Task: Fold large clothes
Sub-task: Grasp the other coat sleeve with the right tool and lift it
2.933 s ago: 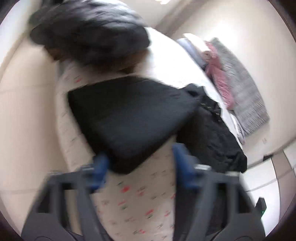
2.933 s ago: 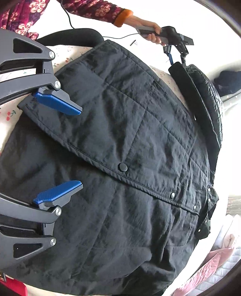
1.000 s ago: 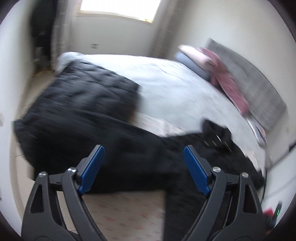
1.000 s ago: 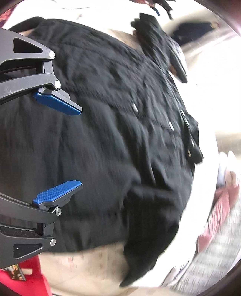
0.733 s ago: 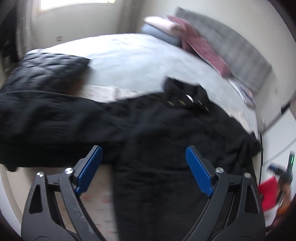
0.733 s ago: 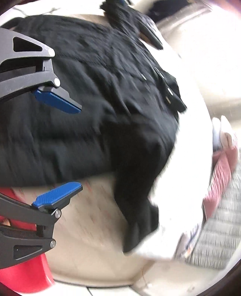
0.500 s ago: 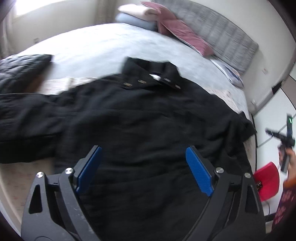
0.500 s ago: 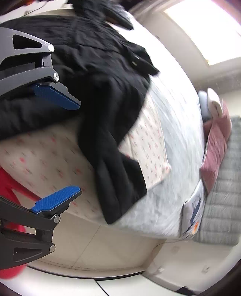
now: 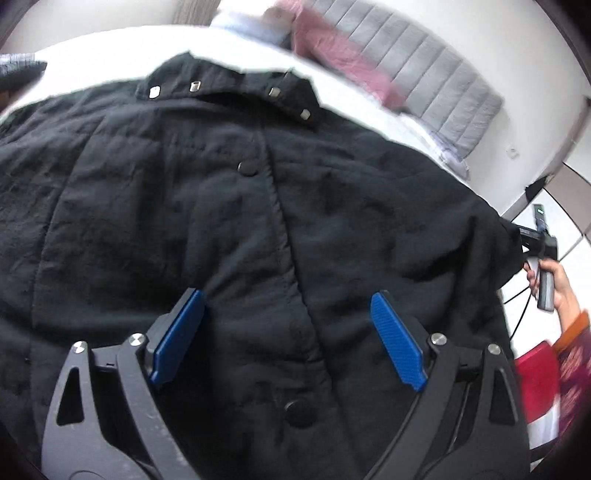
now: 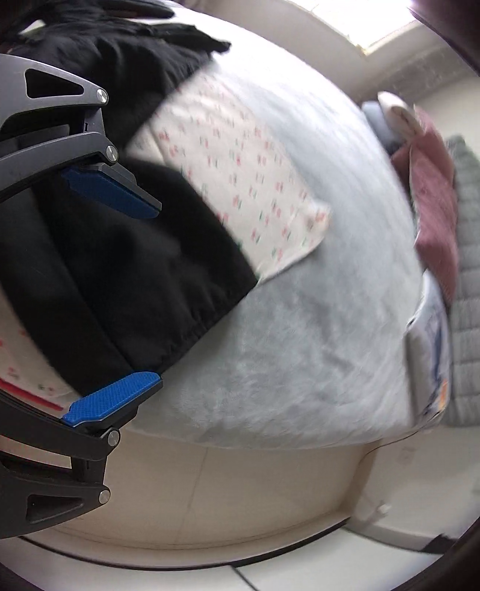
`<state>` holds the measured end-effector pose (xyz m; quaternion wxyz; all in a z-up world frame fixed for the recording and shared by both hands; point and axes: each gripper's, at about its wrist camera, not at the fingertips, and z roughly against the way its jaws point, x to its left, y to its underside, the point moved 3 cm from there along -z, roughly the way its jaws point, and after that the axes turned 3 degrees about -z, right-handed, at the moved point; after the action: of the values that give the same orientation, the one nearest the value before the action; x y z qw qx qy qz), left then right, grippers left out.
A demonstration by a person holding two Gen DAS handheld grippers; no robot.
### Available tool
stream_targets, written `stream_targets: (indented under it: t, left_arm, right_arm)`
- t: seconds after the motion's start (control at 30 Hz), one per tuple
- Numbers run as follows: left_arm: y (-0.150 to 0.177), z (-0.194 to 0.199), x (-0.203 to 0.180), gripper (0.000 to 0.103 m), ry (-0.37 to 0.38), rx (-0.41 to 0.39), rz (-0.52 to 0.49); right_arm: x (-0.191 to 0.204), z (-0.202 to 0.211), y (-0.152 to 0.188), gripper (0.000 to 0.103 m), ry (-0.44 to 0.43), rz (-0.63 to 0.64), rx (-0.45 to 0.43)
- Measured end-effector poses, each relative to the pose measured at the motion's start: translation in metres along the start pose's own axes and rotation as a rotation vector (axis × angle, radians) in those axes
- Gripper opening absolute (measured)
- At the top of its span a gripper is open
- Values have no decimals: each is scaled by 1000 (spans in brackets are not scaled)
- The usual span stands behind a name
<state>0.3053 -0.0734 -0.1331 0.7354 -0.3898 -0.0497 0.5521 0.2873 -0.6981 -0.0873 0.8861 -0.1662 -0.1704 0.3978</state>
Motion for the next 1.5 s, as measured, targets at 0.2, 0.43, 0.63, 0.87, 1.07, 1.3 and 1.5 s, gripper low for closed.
stream_targets:
  t: [0.2,0.43,0.63,0.87,1.07,1.3,1.5]
  left_arm:
    - [3,13,10,98,133,-45,58]
    - [4,13,9,98,153,-52,70]
    - [3,11,9,98,150,-47,67]
    - [3,10,9,98,159,-47,74]
    - [4,10,11,98,168,-48,78]
    - [4,9,11,98,175,-49,82]
    - [5,11,12,98,176,-49,83]
  right_arm:
    - [25,-8,14,5,-34,92,-82]
    - [66,107,-2,2,234,278,-561]
    - [13,130,-11,5,276,151,-614]
    - [29,33,-13,73,-10,184,-217]
    - [40,-33,-32,73,102,231,-81]
    - [50,-43,-11,13,116,251,-132]
    - [50,39,-12,8,297,303,-428]
